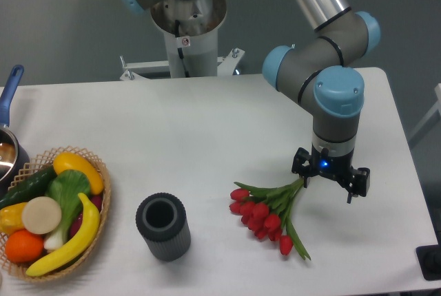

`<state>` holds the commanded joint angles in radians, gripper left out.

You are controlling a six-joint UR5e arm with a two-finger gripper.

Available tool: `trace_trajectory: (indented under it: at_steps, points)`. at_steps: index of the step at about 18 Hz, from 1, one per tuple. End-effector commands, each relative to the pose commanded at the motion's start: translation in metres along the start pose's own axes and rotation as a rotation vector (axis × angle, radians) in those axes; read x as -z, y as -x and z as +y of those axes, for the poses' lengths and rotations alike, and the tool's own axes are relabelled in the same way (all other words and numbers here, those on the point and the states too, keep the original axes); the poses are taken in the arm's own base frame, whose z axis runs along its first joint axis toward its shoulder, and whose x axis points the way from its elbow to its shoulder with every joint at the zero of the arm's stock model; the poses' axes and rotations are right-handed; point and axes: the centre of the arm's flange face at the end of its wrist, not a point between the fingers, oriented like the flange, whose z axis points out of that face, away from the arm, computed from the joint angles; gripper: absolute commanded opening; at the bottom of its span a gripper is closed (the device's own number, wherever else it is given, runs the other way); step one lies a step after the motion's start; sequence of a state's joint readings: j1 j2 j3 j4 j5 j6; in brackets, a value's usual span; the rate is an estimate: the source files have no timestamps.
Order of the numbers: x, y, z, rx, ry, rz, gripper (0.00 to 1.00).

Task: Pick up the flowers from the table
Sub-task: 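Lower the open gripper onto the green tulip stems and close it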

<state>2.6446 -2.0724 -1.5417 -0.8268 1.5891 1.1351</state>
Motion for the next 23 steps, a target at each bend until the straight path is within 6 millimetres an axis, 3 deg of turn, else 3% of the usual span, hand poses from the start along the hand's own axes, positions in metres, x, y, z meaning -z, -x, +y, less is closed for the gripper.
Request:
trace_trajectory:
  at_steps: [6,12,17,19,23]
  points:
    - [0.000,-0.002,-0.002,-0.004,-0.005,0.002,1.00]
    - [-0.032,-0.023,-0.013,-0.026,-0.016,0.007,1.00]
    - [-0.062,-0.040,-0.005,-0.074,0.008,0.063,1.00]
    - [-0.062,-0.046,-0.001,-0.080,0.011,0.075,1.00]
    - [-0.043,-0.054,0.007,-0.073,-0.018,0.091,1.00]
